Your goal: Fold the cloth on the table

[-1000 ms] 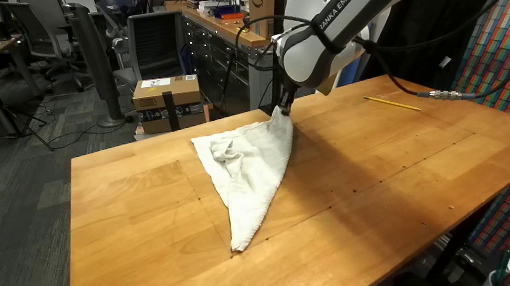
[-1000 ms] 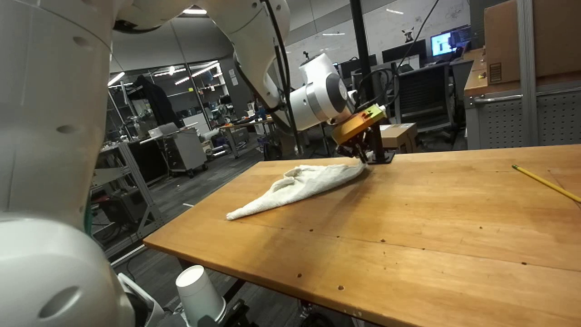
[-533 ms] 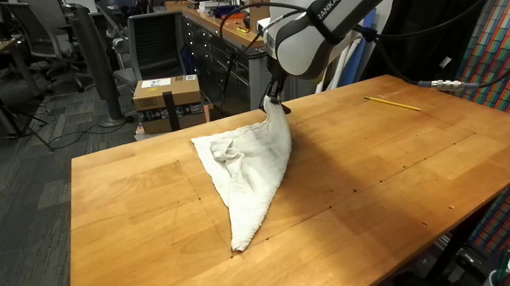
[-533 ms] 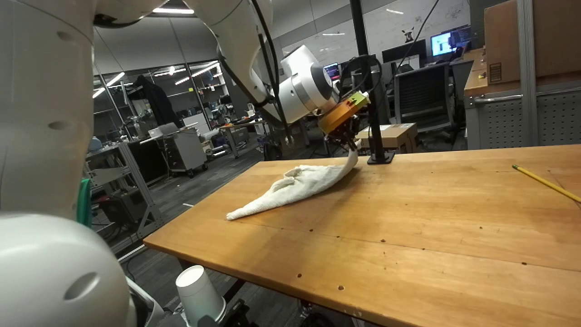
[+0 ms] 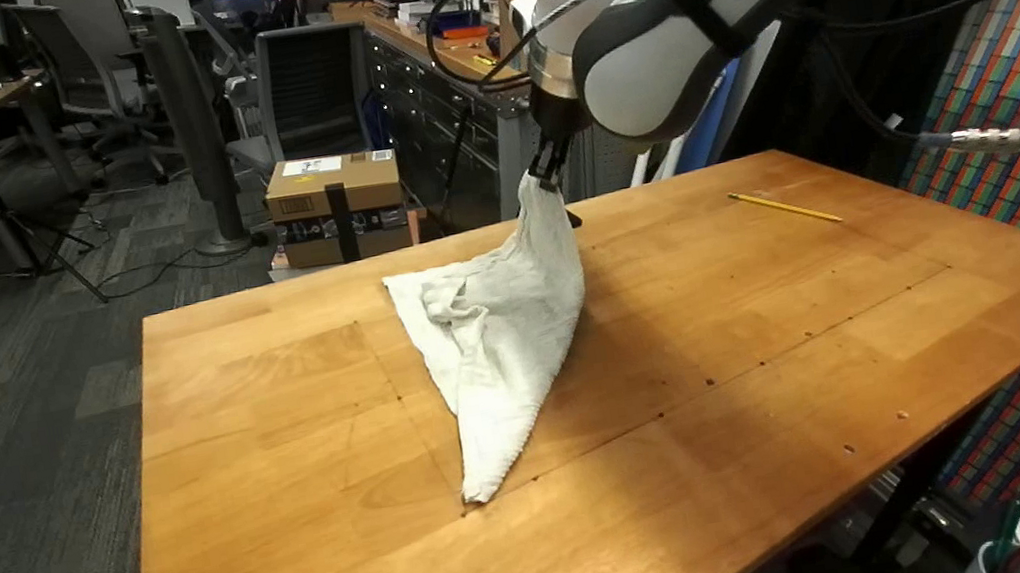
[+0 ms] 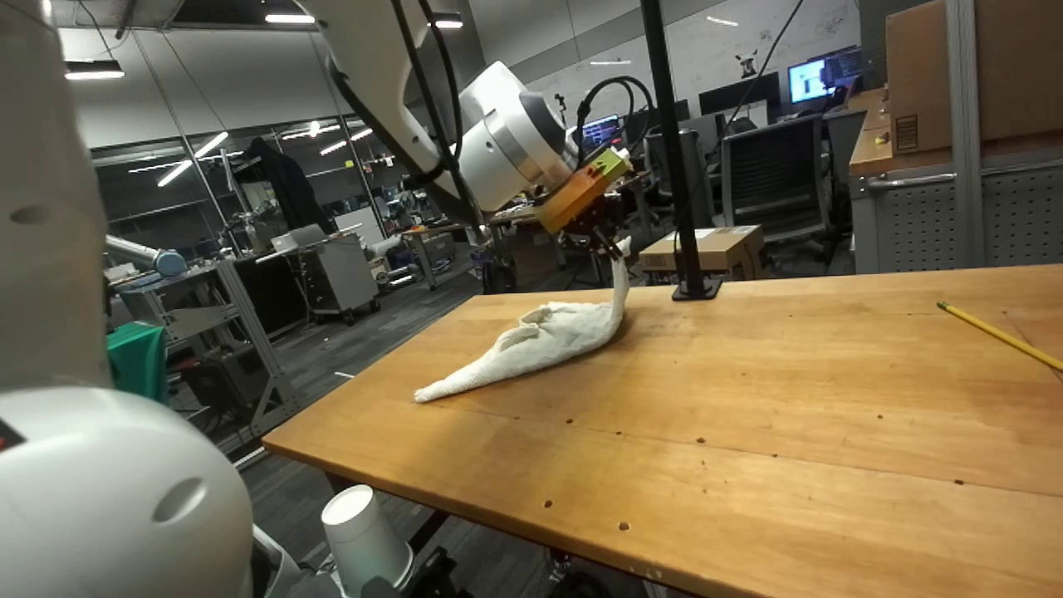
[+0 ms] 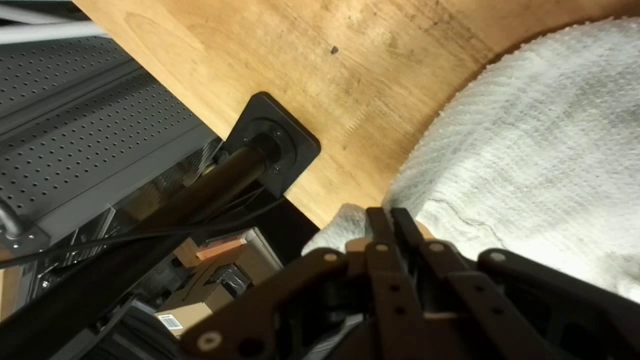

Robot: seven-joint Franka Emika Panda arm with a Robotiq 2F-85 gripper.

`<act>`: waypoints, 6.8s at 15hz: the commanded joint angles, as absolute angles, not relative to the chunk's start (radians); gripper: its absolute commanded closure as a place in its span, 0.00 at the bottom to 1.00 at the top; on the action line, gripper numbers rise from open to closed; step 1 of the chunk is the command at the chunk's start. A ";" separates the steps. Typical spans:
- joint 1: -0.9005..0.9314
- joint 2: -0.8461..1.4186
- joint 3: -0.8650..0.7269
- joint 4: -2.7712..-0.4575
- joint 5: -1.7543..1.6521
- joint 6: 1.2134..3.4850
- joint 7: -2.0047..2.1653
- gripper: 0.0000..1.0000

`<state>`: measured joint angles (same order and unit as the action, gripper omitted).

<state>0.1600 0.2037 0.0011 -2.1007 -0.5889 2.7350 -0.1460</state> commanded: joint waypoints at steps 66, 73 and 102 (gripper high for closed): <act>0.354 -0.311 0.404 -2.644 -0.674 2.464 0.103 0.25; 0.313 -0.338 0.330 -2.652 -0.525 2.448 0.096 0.00; 0.084 -0.491 0.151 -2.722 -0.506 2.457 0.024 0.00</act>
